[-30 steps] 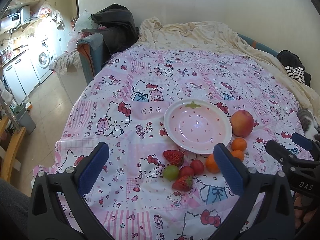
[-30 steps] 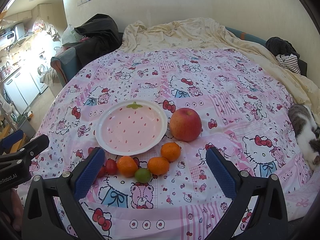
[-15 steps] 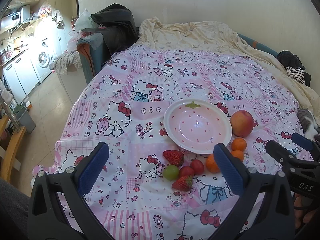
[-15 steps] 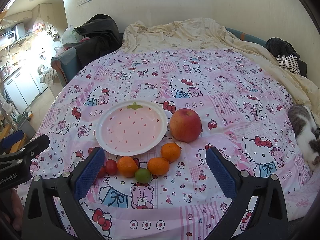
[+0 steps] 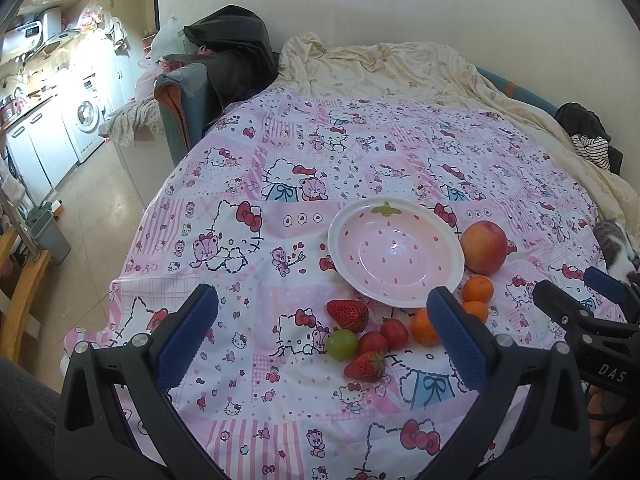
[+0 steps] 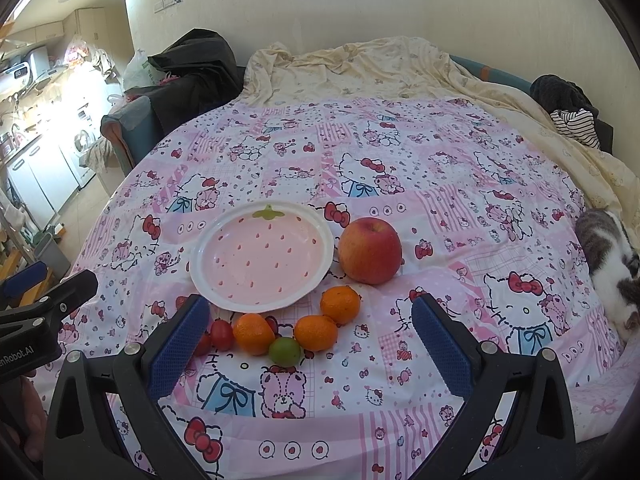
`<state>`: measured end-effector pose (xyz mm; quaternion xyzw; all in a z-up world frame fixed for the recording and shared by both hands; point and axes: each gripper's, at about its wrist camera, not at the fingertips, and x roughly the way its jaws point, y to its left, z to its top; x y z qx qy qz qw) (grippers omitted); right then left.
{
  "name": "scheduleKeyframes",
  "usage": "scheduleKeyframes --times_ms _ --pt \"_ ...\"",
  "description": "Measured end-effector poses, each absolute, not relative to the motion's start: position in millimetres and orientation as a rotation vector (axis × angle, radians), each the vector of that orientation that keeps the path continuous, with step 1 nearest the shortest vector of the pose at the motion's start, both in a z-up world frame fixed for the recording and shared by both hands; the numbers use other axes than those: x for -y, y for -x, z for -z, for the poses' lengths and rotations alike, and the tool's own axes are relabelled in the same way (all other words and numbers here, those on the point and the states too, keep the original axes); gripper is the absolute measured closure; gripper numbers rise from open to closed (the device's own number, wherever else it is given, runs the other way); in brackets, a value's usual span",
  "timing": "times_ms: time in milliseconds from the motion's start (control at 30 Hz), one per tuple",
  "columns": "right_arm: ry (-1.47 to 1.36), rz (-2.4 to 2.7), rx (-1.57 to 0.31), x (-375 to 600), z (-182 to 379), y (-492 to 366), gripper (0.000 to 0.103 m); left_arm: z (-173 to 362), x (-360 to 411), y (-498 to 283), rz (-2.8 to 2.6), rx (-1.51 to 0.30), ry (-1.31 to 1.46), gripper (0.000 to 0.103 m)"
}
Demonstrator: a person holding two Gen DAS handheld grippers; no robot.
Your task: Organize fruits
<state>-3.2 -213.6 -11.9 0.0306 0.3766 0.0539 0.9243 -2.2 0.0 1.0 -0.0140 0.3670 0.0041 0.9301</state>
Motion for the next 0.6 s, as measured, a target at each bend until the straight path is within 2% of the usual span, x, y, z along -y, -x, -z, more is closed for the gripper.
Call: scheduleKeyframes --times_ms 600 --pt "-0.063 -0.11 -0.773 213.4 12.3 3.2 0.0 -1.0 -0.4 2.7 -0.011 -0.759 0.03 0.0"
